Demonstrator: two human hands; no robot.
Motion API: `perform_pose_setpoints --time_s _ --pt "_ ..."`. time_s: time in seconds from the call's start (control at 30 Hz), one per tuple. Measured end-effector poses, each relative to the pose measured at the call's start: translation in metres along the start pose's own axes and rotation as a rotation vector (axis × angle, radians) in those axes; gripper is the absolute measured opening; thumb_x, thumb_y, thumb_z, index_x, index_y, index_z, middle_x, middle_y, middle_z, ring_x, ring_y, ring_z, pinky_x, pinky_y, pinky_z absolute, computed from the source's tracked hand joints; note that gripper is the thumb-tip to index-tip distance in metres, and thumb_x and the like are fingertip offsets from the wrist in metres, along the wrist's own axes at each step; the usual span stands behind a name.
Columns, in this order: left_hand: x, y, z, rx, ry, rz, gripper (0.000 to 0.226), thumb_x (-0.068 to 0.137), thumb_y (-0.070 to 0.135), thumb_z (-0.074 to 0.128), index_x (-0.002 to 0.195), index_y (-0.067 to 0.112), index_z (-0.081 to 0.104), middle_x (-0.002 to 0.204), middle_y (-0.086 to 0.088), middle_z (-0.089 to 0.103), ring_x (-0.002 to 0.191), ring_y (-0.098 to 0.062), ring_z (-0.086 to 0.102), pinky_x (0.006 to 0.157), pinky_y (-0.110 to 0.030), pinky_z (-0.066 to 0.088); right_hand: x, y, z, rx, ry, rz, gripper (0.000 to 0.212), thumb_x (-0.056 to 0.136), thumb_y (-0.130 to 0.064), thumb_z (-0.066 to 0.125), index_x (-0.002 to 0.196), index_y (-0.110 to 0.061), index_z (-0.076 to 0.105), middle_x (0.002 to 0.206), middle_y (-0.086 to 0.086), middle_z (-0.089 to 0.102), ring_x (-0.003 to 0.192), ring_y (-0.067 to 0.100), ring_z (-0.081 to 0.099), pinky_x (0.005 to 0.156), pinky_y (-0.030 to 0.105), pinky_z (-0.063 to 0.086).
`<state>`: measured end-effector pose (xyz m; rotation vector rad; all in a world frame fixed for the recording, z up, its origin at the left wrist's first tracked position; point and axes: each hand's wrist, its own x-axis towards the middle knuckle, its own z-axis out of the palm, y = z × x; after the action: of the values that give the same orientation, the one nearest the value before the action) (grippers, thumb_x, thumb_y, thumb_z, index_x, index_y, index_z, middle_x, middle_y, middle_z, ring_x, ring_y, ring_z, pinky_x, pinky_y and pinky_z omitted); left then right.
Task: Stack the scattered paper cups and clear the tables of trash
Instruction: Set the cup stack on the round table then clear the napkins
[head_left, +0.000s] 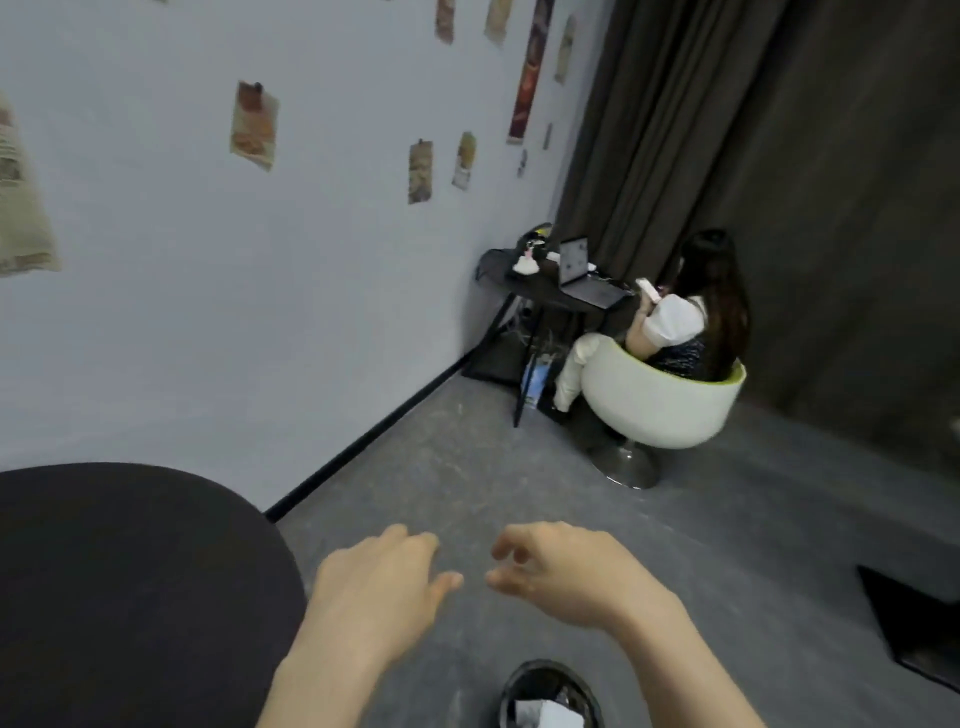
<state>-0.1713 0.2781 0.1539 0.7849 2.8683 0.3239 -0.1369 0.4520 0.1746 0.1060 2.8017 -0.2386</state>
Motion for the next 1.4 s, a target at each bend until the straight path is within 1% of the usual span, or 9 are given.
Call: perform_pose_setpoints --time_s 0.2,0.33,0.57,0.77,0.93,1.07,1.17,1.27,1.4 --pt "0.004 0.198 0.057 -0.004 -0.110 0.317 0.045 0.095 0.059 0.036 0.130 0.034 0.047 0.131 0.007 0.050 0.124 -0.015 0.049 0.093 -0.030 0.040 -0.145 0.172 0.023 0.087 0.013 0.340 0.046 0.090 -0.058 0.047 0.130 -0.035 0.049 0.136 -0.005 0.054 0.125 0.017 0.049 0.092 0.031 0.037" --pt "-0.008 0.318 0.090 0.013 -0.195 0.509 0.045 0.095 0.059 0.036 0.132 0.036 0.045 0.135 0.007 0.049 0.126 -0.015 0.048 0.095 -0.031 0.039 -0.242 0.265 0.040 0.157 0.000 0.539 0.050 0.089 -0.061 0.048 0.133 -0.036 0.047 0.137 -0.005 0.053 0.125 0.016 0.050 0.092 0.032 0.037" --pt "0.010 0.450 0.131 0.136 -0.281 0.719 0.048 0.094 0.061 0.035 0.135 0.037 0.042 0.139 0.007 0.047 0.129 -0.015 0.046 0.098 -0.030 0.038 -0.344 0.382 0.055 0.297 0.051 0.797 0.051 0.091 -0.060 0.045 0.134 -0.034 0.046 0.134 -0.006 0.055 0.123 0.014 0.051 0.095 0.031 0.039" --pt "0.084 0.530 0.154 0.213 -0.307 0.747 0.050 0.094 0.062 0.034 0.137 0.037 0.041 0.140 0.008 0.047 0.129 -0.014 0.046 0.098 -0.031 0.039 -0.354 0.483 0.050 0.411 0.059 0.908 0.051 0.090 -0.061 0.046 0.135 -0.036 0.046 0.135 -0.008 0.054 0.123 0.012 0.051 0.096 0.030 0.038" --pt "0.174 0.607 0.165 0.231 -0.335 0.788 0.051 0.094 0.062 0.035 0.138 0.036 0.040 0.142 0.007 0.045 0.130 -0.015 0.045 0.099 -0.032 0.038 -0.325 0.581 0.022 0.476 0.072 0.943 0.052 0.089 -0.062 0.048 0.135 -0.038 0.045 0.135 -0.009 0.053 0.123 0.012 0.050 0.098 0.030 0.038" --pt "0.242 0.670 0.179 0.270 -0.356 0.817 0.051 0.094 0.062 0.036 0.138 0.036 0.041 0.142 0.007 0.046 0.130 -0.015 0.045 0.098 -0.032 0.038 -0.298 0.661 0.004 0.516 0.095 0.988 0.054 0.088 -0.063 0.048 0.136 -0.039 0.043 0.137 -0.010 0.052 0.124 0.011 0.050 0.095 0.029 0.037" --pt "0.287 0.723 0.193 0.313 -0.406 0.844 0.051 0.094 0.061 0.036 0.137 0.035 0.042 0.141 0.006 0.046 0.130 -0.016 0.045 0.099 -0.033 0.039 -0.293 0.718 -0.001 0.552 0.122 1.045 0.054 0.088 -0.064 0.047 0.136 -0.039 0.042 0.137 -0.011 0.051 0.124 0.011 0.050 0.094 0.030 0.038" --pt "0.327 0.781 0.209 0.322 -0.426 0.899 0.051 0.094 0.062 0.036 0.138 0.036 0.041 0.143 0.007 0.046 0.131 -0.015 0.044 0.100 -0.032 0.039 -0.298 0.775 0.002 0.587 0.092 1.092 0.056 0.088 -0.063 0.048 0.137 -0.038 0.042 0.138 -0.010 0.051 0.124 0.011 0.050 0.092 0.029 0.038" --pt "0.374 0.862 0.234 0.373 -0.452 0.952 0.052 0.094 0.061 0.037 0.139 0.034 0.041 0.143 0.006 0.045 0.131 -0.015 0.043 0.098 -0.032 0.038 -0.308 0.862 0.003 0.609 0.060 1.161 0.059 0.088 -0.063 0.049 0.139 -0.036 0.041 0.138 -0.008 0.050 0.124 0.013 0.050 0.099 0.031 0.039"
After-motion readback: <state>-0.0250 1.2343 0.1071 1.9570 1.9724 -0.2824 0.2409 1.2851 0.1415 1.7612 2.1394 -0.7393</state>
